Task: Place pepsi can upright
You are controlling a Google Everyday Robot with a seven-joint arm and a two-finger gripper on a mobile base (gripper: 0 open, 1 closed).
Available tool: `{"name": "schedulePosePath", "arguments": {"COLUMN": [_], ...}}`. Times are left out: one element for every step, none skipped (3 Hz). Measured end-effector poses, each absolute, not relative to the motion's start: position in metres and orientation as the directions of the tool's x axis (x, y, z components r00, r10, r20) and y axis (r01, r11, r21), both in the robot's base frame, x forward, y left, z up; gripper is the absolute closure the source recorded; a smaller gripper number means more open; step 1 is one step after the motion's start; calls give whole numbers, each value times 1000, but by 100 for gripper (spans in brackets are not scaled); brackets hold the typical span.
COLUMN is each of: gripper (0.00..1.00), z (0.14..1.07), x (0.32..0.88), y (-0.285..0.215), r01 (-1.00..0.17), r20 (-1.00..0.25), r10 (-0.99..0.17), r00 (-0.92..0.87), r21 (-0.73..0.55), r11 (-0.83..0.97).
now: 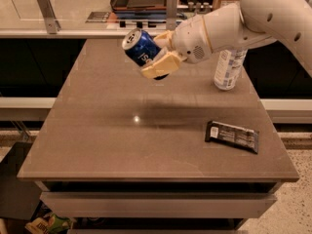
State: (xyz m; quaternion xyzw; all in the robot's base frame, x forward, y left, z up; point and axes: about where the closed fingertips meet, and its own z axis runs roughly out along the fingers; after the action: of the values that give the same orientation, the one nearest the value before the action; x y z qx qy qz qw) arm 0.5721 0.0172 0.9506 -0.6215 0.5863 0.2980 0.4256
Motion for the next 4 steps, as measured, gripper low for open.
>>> {"name": "schedulePosePath", "arguments": {"gripper": [100,100,100,100], "z": [950,941,940,940], "x": [563,556,555,555], "y": [20,19,22,22], "r01": [-994,-993,-993,-993], "r20": [-944,-967,-966,-966], "r10": [-327,-251,-252,-252], "r00": [50,-54,-55,-54], "r21": [-77,25,27,26], "r11": [71,115,112,111]}}
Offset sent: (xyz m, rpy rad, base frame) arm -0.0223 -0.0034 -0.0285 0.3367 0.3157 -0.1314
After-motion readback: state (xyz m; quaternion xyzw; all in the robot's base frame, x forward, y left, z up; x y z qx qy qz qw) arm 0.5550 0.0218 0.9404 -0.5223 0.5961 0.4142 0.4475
